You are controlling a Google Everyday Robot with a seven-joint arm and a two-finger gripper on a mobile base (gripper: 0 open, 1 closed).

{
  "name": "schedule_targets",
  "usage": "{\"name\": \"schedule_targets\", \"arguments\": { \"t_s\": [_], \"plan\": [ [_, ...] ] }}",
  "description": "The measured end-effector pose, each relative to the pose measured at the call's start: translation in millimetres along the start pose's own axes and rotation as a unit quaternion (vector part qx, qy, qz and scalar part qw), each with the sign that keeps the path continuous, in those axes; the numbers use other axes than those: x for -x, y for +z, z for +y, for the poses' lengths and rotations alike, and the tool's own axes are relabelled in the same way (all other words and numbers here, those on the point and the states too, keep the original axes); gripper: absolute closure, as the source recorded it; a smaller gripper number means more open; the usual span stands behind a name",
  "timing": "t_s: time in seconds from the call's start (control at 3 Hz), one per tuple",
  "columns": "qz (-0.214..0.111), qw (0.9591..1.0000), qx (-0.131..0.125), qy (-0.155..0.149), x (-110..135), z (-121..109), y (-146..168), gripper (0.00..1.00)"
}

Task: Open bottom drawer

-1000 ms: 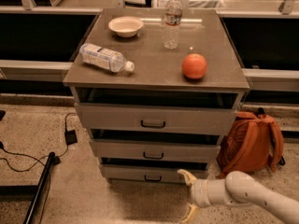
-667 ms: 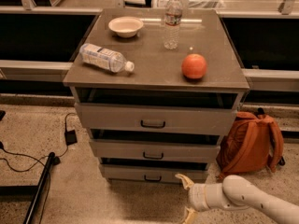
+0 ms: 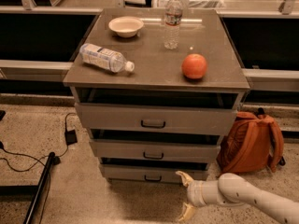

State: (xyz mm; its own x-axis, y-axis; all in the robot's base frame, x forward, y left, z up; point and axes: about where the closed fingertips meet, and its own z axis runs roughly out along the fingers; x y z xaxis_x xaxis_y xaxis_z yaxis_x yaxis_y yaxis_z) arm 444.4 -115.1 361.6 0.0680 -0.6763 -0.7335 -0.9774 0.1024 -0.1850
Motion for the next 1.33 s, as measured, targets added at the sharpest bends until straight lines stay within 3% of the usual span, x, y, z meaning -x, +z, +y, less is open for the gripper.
{"name": "schedule_targets", "arguments": {
  "t_s": [0.67, 1.0, 1.33],
  "plan": [
    [0.094, 0.9951, -0.027, 0.016, -90.3, -44.3, 32.7, 0.0],
    [0.074, 0.9962, -0.029, 0.037, -128.1, -49.6, 49.0, 0.0],
    [0.054, 0.9976, -0.011, 0.042, -152.1, -59.3, 52.8, 0.0]
  ]
}}
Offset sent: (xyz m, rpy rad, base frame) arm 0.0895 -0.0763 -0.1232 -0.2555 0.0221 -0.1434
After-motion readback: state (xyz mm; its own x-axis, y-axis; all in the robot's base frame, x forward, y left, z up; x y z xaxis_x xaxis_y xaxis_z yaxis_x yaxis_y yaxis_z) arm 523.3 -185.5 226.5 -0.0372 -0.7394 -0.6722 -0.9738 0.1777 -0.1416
